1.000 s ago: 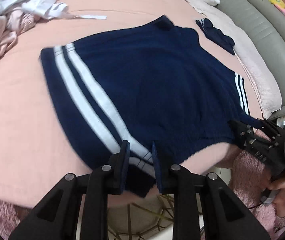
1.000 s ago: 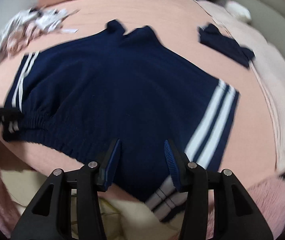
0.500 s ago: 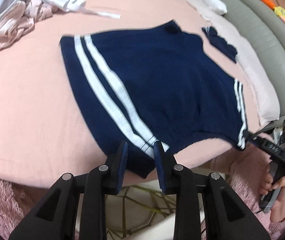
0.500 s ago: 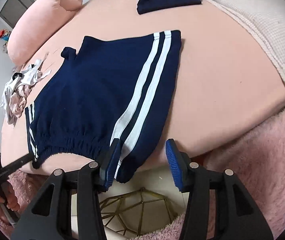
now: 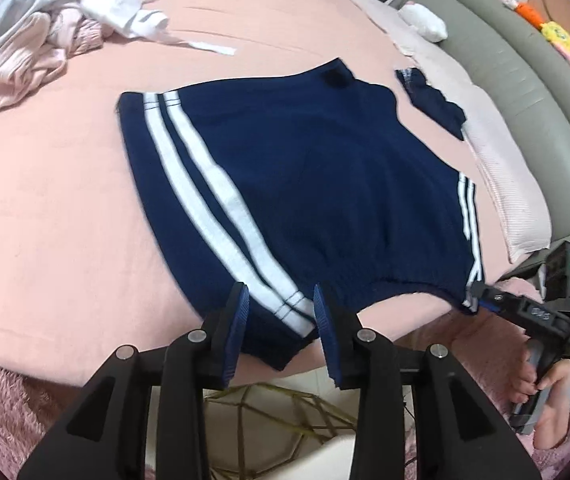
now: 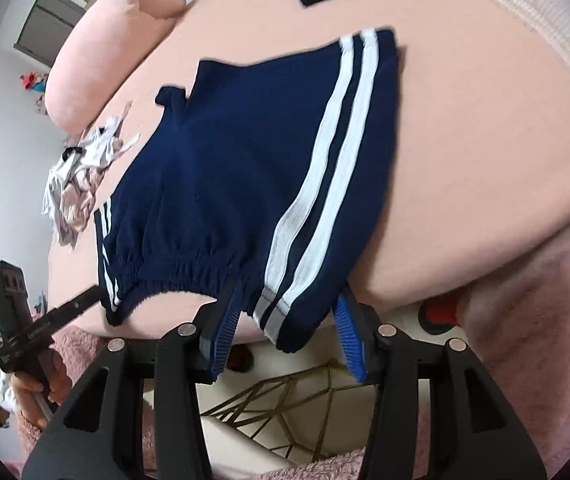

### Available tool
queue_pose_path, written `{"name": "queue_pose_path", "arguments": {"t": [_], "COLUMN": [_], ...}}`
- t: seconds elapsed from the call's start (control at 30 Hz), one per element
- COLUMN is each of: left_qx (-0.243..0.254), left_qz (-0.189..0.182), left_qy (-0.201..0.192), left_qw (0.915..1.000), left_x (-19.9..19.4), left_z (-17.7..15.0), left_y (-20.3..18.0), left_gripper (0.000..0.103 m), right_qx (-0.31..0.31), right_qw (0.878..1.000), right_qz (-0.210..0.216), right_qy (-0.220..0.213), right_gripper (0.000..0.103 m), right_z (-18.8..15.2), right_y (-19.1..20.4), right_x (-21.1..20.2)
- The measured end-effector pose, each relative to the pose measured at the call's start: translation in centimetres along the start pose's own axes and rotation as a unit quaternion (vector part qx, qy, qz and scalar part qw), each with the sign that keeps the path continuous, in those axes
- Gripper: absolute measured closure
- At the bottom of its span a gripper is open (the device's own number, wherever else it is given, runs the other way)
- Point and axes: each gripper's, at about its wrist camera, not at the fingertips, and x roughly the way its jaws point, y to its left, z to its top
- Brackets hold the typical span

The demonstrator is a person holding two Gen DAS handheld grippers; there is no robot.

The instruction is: Fold clothes

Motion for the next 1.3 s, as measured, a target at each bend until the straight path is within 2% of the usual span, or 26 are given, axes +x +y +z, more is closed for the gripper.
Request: {"name": "queue_pose_path", "arguments": {"t": [0.03, 0.1, 0.27, 0.37, 0.5, 0.57, 0.63, 0.73, 0.77, 0.8, 0.9, 1.03, 1.1, 1.17, 1.3], "left_qx": [0.005, 0.016, 0.048, 0.034, 0.015, 0.006, -0.003, -0.017, -0.021, -0.026, -0.040, -0.059, -0.054, -0.050, -0.029], "left_qz": [-0.006, -0.017, -0.009, -0.029, -0.054, -0.067, -0.080, -0.099, -0.105, -0.111, -0.130, -0.200, -0.225, -0.223, -0.165], "left_qy": [-0.001, -0.001, 0.033, 0.026, 0.017, 0.013, 0.008, 0.001, -0.001, -0.003, -0.010, -0.006, 0.004, 0.018, 0.052], "left_qw": [1.0000, 0.9997, 0.9983, 0.9987, 0.9983, 0.9977, 0.9968, 0.9950, 0.9942, 0.9934, 0.9906, 0.9780, 0.9730, 0.9733, 0.9845], "left_x": [0.0, -0.1, 1.1, 0.6, 0.0, -0.3, -0.7, -1.1, -1.3, -1.4, -1.9, -0.9, -0.2, 0.9, 3.0], "left_z": [0.0, 0.0, -1.1, -1.2, -1.3, -1.3, -1.4, -1.5, -1.5, -1.5, -1.6, 0.0, 0.7, 1.3, 1.4], "left_y": [-0.1, -0.3, -0.5, 0.1, 0.9, 1.3, 1.7, 2.3, 2.5, 2.7, 3.3, 3.0, 2.2, 1.3, 0.1], "left_gripper": [0.067, 0.067, 0.067, 0.067, 0.067, 0.067, 0.067, 0.066, 0.066, 0.066, 0.066, 0.062, 0.060, 0.058, 0.057], "right_qx": [-0.001, -0.001, -0.006, -0.040, -0.131, -0.174, -0.208, -0.245, -0.244, -0.240, -0.211, -0.142, -0.117, -0.105, -0.097], "right_qw": [1.000, 1.000, 1.000, 0.999, 0.990, 0.983, 0.976, 0.964, 0.962, 0.963, 0.971, 0.982, 0.986, 0.988, 0.993], "right_qz": [0.000, -0.002, 0.006, 0.020, 0.046, 0.057, 0.059, 0.030, 0.023, 0.027, 0.074, 0.123, 0.121, 0.115, 0.072], "right_qy": [0.001, -0.004, -0.019, -0.032, -0.030, -0.015, 0.024, 0.097, 0.118, 0.119, 0.083, 0.010, -0.011, -0.020, 0.003], "right_gripper": [0.078, 0.090, 0.092, 0.093, 0.093, 0.093, 0.093, 0.092, 0.090, 0.088, 0.086, 0.081, 0.077, 0.077, 0.076], "right_z": [0.0, 0.1, 0.9, 3.0, 5.7, 6.4, 6.2, 4.9, 4.4, 4.2, 4.3, 4.5, 4.4, 4.3, 3.7], "right_y": [0.0, -0.1, 0.6, 3.4, 10.6, 14.6, 17.8, 19.7, 19.7, 19.5, 18.7, 14.6, 12.6, 11.2, 9.7], "right_x": [0.1, -0.3, -1.1, -1.2, -0.2, 1.7, 4.9, 9.7, 10.9, 10.9, 7.8, 2.9, 1.7, 1.5, 3.2]}}
